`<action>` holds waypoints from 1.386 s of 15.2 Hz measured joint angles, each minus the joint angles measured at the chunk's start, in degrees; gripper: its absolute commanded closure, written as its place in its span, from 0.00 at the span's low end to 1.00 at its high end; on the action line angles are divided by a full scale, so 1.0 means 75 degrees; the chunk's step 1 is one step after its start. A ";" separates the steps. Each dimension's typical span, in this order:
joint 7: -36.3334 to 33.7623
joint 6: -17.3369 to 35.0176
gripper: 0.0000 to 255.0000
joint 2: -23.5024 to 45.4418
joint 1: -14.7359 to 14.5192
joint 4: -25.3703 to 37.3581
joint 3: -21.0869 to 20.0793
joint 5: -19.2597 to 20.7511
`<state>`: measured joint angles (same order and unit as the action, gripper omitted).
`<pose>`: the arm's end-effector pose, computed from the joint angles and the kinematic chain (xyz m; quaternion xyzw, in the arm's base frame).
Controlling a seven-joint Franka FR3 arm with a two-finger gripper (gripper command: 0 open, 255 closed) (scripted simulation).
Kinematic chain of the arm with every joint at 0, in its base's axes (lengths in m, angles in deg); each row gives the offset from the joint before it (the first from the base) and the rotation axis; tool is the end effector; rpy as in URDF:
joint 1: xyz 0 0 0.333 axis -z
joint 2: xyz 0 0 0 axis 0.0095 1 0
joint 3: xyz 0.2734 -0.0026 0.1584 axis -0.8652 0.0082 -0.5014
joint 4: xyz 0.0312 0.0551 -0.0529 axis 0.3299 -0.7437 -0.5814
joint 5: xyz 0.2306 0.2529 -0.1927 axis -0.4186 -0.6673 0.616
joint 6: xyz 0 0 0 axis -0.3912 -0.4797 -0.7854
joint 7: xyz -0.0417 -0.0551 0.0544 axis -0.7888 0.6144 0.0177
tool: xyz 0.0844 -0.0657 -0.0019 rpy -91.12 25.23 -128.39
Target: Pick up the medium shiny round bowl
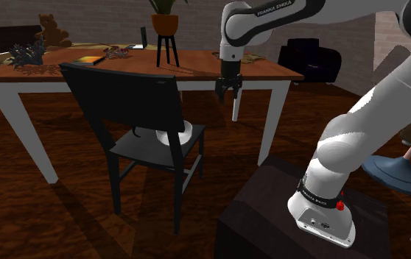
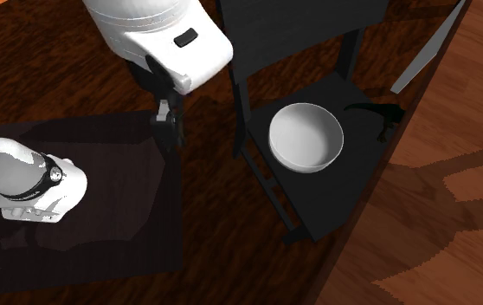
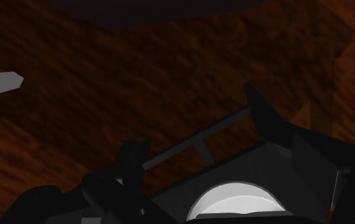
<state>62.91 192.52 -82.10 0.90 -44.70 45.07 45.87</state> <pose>0.4268 -0.0323 0.4926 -0.9985 0.0427 0.0285 0.0181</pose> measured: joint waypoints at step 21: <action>0.0449 0.2337 0.00 0.6055 0.0171 0.3836 0.0128 -0.0946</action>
<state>66.28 210.04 -36.69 2.18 -15.93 46.03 38.77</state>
